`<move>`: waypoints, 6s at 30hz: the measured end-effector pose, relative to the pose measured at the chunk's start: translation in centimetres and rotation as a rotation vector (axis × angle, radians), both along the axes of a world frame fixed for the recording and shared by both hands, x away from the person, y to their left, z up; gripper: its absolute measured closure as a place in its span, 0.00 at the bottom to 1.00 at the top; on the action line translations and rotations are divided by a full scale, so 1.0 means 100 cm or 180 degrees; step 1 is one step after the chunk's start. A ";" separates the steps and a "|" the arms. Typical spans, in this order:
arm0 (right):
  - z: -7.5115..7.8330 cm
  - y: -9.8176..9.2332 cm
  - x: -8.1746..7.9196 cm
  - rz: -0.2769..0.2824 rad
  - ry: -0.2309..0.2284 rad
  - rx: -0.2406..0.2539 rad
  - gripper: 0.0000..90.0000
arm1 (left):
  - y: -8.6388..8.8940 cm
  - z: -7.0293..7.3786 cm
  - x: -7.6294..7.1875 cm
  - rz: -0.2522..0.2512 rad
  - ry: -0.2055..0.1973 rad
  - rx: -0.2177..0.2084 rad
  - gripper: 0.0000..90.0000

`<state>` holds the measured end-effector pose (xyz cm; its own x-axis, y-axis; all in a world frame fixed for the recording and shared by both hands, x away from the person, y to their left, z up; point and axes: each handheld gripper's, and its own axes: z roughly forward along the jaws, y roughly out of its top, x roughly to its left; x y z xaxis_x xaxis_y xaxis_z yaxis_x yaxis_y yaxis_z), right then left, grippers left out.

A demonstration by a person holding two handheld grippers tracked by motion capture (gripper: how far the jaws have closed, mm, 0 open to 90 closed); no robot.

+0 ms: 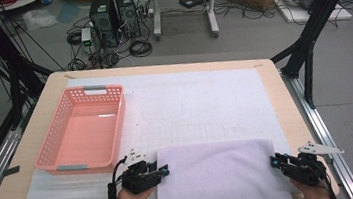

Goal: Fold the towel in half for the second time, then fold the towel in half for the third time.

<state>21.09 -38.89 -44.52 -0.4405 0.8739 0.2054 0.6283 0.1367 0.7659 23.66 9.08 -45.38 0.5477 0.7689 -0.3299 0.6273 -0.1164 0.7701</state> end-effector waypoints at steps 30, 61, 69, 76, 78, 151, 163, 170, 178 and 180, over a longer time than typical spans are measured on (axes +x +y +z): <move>0.014 -0.001 0.015 -0.0381 -0.0248 0.0057 0.67 | 0.012 0.010 0.025 0.0108 -0.0088 -0.0346 0.59; 0.000 0.011 0.078 -0.0032 0.0179 -0.0142 0.69 | -0.009 -0.001 0.063 0.0081 0.0003 0.0037 0.63; 0.009 0.009 0.085 -0.0055 -0.0190 -0.0061 0.91 | -0.012 0.012 0.070 0.0327 -0.0380 -0.0003 0.90; 0.018 0.010 0.111 -0.0248 -0.0368 -0.0071 0.91 | -0.016 0.014 0.094 0.0493 -0.0460 -0.0070 0.89; 0.016 0.012 0.117 -0.0308 -0.0306 -0.0088 0.83 | -0.017 0.011 0.095 0.0555 -0.0358 -0.0073 0.74; 0.019 -0.010 -0.038 -0.0074 -0.0756 -0.0038 0.22 | 0.011 0.012 -0.018 0.0058 -0.0670 -0.0209 0.30; 0.017 -0.007 -0.033 -0.0059 -0.0630 0.0010 0.20 | 0.005 0.003 -0.016 0.0148 -0.0368 -0.0043 0.36; 0.020 0.005 -0.027 0.0037 -0.0636 0.0023 0.20 | 0.005 -0.001 -0.014 0.0190 -0.0236 0.0048 0.42; 0.024 0.043 -0.009 0.0328 -0.0610 0.0034 0.20 | 0.000 -0.001 -0.018 0.0112 -0.0220 0.0260 0.54; 0.027 0.052 -0.002 0.0398 -0.0640 0.0048 0.19 | -0.001 -0.001 -0.019 0.0099 -0.0252 0.0313 0.57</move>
